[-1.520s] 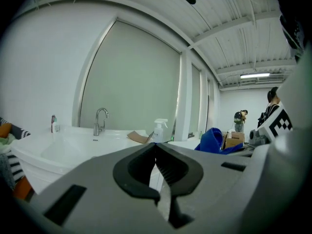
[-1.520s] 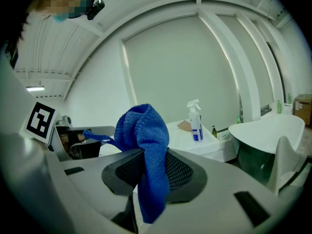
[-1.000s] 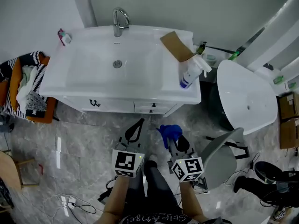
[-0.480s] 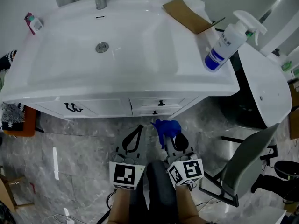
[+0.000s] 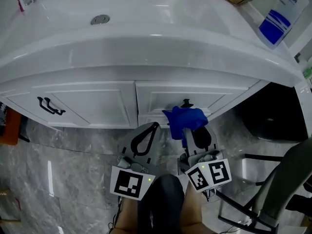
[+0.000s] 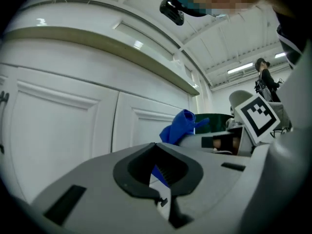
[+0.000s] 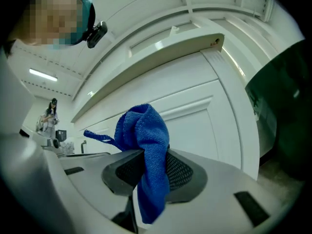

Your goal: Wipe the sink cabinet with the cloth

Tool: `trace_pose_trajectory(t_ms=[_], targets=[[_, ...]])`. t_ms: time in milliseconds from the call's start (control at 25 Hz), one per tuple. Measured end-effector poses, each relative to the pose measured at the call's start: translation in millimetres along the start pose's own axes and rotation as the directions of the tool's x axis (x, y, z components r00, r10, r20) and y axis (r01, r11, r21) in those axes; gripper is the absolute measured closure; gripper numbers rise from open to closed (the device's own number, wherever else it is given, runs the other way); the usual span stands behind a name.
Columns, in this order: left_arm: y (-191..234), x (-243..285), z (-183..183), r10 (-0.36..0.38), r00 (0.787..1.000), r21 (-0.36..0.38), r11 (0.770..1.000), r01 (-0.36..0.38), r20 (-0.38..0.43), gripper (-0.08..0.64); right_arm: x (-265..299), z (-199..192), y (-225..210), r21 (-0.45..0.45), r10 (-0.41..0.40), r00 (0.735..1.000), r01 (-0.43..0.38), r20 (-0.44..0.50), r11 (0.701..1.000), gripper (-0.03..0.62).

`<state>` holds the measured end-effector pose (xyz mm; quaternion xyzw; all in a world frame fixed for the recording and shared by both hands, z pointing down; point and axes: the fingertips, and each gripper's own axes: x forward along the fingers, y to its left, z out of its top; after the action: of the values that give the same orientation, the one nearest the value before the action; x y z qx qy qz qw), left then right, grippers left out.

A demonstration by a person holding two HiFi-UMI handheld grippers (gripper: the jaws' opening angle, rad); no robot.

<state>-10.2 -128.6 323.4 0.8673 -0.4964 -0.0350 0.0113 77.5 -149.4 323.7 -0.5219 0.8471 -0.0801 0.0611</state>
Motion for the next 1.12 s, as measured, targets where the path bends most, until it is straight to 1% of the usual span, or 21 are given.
trace_pose_trajectory(t_ms=[40, 120, 200, 240, 320, 400, 480, 560, 600, 720, 880, 1000, 1120], targets=[[-3, 2, -14, -0.019, 1.0, 0.006, 1.0, 0.019, -0.006, 0.555, 2, -5, -3, -0.016, -0.007, 1.0, 0.008, 0.014, 1.0, 0.471], [-7, 4, -48, -0.051, 0.997, -0.002, 0.999, 0.051, -0.057, 0.555, 2, -18, -5, -0.044, -0.019, 0.999, 0.02, 0.03, 0.999, 0.47], [-9, 3, -74, -0.067, 0.991, -0.001, 0.998, 0.067, -0.114, 0.555, 1, -28, -2, -0.053, -0.008, 0.999, 0.01, 0.04, 0.999, 0.47], [-11, 1, -81, -0.066, 0.99, 0.007, 0.998, 0.068, -0.126, 0.555, 1, -29, 1, -0.049, 0.005, 0.999, -0.003, 0.044, 0.999, 0.469], [-13, -4, -86, -0.063, 0.99, -0.004, 0.998, 0.063, -0.127, 0.555, 2, -24, 5, -0.037, 0.029, 0.998, -0.027, 0.06, 0.999, 0.471], [-14, -6, -85, -0.053, 0.991, -0.041, 0.998, 0.049, -0.123, 0.555, 3, -9, 8, -0.03, 0.043, 0.995, -0.041, 0.085, 0.999, 0.471], [-14, -8, -82, -0.048, 0.991, -0.03, 0.999, 0.045, -0.126, 0.555, 7, 10, 13, -0.032, 0.064, 0.992, -0.061, 0.113, 0.998, 0.471], [-15, -10, -80, -0.041, 0.99, -0.012, 0.999, 0.04, -0.132, 0.555, 14, 25, 23, -0.034, 0.108, 0.986, -0.104, 0.127, 0.994, 0.471], [-16, -11, -80, -0.039, 0.99, -0.016, 0.999, 0.037, -0.132, 0.555, 19, 30, 29, -0.037, 0.132, 0.983, -0.128, 0.13, 0.991, 0.47], [-23, -10, -87, -0.057, 0.987, -0.032, 0.998, 0.053, -0.15, 0.555, 34, 41, 49, -0.066, 0.192, 0.971, -0.184, 0.142, 0.981, 0.471], [-33, -8, -95, -0.089, 0.98, -0.039, 0.996, 0.083, -0.175, 0.555, 45, 50, 82, -0.14, 0.28, 0.948, -0.26, 0.149, 0.955, 0.471], [-38, -8, -99, -0.106, 0.978, -0.064, 0.993, 0.096, -0.179, 0.555, 51, 49, 98, -0.17, 0.297, 0.945, -0.272, 0.139, 0.947, 0.471], [-38, -9, -103, -0.106, 0.977, -0.067, 0.993, 0.095, -0.187, 0.555, 58, 53, 101, -0.188, 0.261, 0.951, -0.23, 0.164, 0.955, 0.471]])
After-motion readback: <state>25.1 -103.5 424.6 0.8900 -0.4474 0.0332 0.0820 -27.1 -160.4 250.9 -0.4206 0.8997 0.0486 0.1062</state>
